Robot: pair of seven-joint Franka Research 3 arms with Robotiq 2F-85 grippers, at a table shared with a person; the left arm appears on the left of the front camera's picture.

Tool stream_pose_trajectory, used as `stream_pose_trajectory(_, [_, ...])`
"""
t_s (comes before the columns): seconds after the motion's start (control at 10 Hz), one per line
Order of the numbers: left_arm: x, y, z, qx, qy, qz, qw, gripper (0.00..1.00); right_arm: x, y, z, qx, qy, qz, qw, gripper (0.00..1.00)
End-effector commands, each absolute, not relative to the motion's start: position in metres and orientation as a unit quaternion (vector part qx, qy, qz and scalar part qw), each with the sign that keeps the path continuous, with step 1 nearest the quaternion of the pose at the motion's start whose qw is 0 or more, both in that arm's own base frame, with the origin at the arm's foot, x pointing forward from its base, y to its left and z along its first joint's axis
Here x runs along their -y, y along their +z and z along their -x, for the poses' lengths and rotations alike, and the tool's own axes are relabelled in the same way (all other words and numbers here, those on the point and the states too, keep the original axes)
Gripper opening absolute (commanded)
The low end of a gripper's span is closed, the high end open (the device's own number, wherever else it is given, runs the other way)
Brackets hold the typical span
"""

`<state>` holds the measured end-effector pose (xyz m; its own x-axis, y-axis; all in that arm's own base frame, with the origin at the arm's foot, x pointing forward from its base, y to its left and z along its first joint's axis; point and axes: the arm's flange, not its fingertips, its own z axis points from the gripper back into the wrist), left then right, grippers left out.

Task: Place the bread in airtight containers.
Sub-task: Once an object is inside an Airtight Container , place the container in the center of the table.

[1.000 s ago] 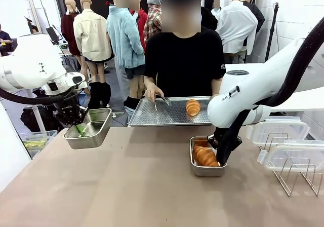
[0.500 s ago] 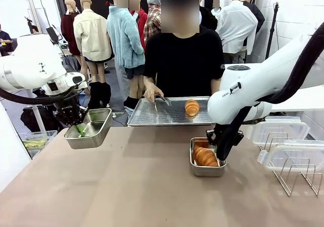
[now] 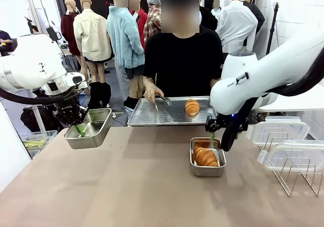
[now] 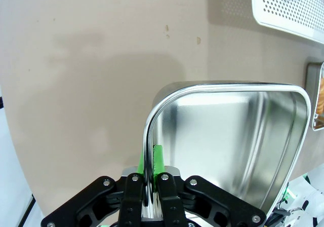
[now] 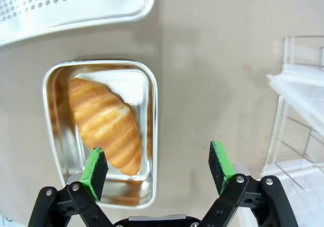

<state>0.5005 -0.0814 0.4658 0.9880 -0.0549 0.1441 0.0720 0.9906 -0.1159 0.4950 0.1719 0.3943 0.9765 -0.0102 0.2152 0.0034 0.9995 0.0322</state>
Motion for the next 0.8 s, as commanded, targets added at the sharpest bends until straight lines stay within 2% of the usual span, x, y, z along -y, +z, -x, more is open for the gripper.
stream_pose_trajectory(0.0, [0.08,0.468,-0.5,0.078,-0.038,0.058,0.994,0.0,-0.154,0.44,-0.468,0.145,0.028,0.001,0.989,1.0])
stream_pose_trajectory(0.2, [0.08,0.468,-0.5,0.078,-0.038,0.058,0.994,0.0,-0.127,0.491,-0.449,0.182,0.033,0.025,0.982,1.0])
stream_pose_trajectory(0.4, [0.08,0.468,-0.5,0.078,-0.038,0.058,0.994,0.0,-0.071,0.531,-0.439,0.179,0.055,0.058,0.981,1.0])
stream_pose_trajectory(0.7, [0.08,0.468,-0.5,0.078,-0.038,0.058,0.994,0.0,0.038,0.545,-0.417,0.187,0.074,0.057,0.978,1.0])
